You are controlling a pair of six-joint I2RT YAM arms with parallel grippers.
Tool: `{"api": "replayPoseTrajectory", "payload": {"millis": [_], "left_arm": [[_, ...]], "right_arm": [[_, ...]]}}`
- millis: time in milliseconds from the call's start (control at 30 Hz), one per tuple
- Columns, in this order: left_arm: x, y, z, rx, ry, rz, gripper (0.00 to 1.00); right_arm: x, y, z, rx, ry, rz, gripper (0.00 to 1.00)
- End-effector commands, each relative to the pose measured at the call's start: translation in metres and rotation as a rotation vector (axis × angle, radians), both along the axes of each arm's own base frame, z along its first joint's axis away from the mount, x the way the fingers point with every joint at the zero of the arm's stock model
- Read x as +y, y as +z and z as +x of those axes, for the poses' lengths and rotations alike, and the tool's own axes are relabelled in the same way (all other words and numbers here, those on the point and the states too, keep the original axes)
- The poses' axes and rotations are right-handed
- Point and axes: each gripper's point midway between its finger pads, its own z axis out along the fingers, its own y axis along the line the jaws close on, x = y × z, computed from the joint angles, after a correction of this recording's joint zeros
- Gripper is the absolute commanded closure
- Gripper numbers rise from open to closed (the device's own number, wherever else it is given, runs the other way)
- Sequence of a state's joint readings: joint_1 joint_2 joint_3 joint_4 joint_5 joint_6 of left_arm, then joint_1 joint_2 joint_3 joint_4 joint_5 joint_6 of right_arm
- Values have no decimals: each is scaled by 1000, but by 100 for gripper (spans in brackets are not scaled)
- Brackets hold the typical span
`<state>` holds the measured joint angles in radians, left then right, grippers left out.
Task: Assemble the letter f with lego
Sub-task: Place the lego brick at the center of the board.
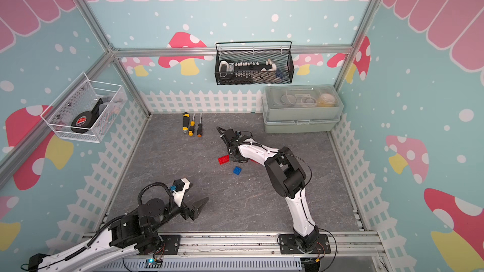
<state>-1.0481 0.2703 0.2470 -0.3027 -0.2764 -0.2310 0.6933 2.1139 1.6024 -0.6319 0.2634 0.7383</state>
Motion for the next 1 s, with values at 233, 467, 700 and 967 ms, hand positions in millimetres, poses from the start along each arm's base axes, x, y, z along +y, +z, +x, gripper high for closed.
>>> {"api": "replayPoseTrajectory", "payload": {"millis": [233, 467, 700, 967], "left_arm": [[-2, -4, -2, -4, -19, 16, 1], [-3, -4, -2, -3, -20, 15, 1], [-3, -6, -2, 0, -20, 22, 1], [-4, -6, -1, 1, -18, 26, 1]], "right_arm": [[-2, -1, -2, 21, -23, 7, 92], [-2, 16, -4, -13, 5, 32, 75], [-6, 52, -18, -55, 82, 74, 32], [-44, 114, -31, -110, 334, -60, 16]]}}
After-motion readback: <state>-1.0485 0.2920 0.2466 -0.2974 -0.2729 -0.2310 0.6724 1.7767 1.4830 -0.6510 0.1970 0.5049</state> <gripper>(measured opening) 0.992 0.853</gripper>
